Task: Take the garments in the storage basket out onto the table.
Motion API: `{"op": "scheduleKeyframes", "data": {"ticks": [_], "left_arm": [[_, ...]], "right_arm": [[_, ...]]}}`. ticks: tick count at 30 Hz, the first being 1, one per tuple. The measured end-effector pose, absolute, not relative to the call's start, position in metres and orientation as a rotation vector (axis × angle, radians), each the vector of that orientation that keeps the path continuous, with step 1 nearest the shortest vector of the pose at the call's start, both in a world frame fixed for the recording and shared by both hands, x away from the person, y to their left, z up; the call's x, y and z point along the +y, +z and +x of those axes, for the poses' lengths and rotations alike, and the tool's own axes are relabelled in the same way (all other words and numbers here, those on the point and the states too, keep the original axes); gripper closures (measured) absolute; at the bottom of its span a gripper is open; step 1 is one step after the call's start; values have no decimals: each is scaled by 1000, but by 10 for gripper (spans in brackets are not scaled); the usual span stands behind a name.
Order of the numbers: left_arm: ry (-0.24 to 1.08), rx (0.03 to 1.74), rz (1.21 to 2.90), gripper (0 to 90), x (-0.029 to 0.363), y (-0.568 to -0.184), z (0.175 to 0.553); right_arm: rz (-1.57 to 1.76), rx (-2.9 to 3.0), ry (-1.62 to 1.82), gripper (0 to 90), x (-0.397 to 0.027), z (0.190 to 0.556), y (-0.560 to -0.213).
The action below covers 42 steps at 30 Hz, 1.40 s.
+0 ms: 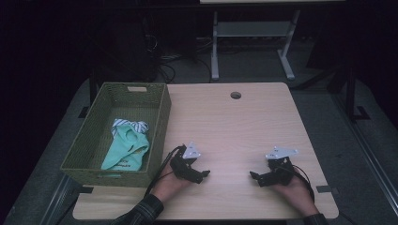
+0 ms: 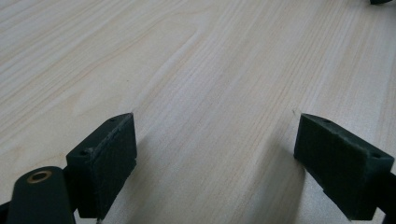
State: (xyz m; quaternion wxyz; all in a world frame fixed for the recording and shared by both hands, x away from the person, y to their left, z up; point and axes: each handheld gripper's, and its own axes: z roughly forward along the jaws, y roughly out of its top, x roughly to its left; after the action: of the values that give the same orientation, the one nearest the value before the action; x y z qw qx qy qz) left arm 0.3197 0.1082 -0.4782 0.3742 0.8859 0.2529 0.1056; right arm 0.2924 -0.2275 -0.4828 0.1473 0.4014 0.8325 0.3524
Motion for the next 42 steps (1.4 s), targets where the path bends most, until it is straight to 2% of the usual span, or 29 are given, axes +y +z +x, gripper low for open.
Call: {"op": "scheduleKeyframes", "data": {"ticks": [16,42], "left_arm": [[251,667,2321,129,112,-472,324],[224,690,2271,131,115,-453,325]], "right_arm": [[1161,2397,1014,21,-227,292,-483],[1160,2396,1015,21,-227,292,-483]]}}
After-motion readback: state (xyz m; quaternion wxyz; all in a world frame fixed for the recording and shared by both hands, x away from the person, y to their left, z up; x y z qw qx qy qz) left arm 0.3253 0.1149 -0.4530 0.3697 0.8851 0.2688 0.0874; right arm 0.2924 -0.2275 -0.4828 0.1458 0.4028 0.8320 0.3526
